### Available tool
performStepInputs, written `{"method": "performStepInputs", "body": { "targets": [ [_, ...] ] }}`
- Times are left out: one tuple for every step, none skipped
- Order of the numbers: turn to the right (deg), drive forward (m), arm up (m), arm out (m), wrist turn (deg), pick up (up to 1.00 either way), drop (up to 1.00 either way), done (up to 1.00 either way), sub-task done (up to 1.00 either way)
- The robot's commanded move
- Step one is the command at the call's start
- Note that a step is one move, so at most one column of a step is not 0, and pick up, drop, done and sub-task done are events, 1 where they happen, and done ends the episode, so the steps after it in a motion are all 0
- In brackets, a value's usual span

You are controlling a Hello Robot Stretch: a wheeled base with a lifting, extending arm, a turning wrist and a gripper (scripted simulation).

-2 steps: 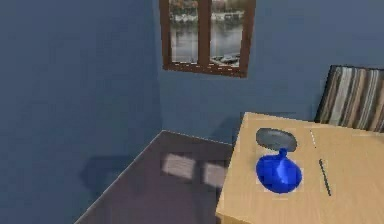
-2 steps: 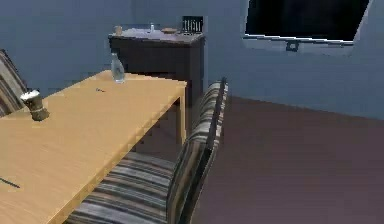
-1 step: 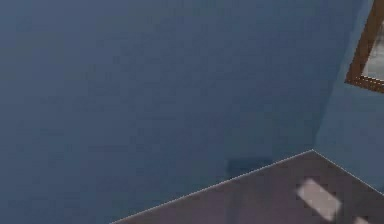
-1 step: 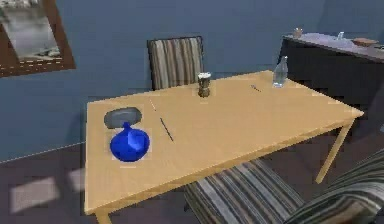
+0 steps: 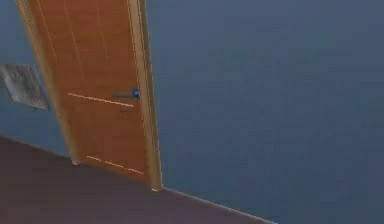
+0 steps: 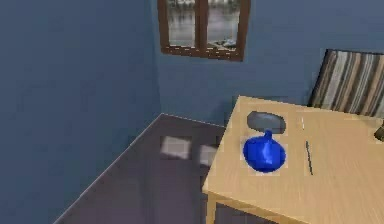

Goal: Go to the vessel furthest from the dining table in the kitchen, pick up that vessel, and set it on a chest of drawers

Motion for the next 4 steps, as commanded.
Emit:
{"method": "performStepInputs", "body": {
  "targets": [
    [-33.0, 0.0, 0.0, 0.0, 0.0, 0.0, 0.0, 0.0, 0.0],
    [0.0, 0.15, 0.0, 0.0, 0.0, 0.0, 0.0, 0.0, 0.0],
    [-27.0, 0.0, 0.0, 0.0, 0.0, 0.0, 0.0, 0.0, 0.0],
    [0.0, 0.8, 0.0, 0.0, 0.0, 0.0, 0.0, 0.0, 0.0]
  ]
}}
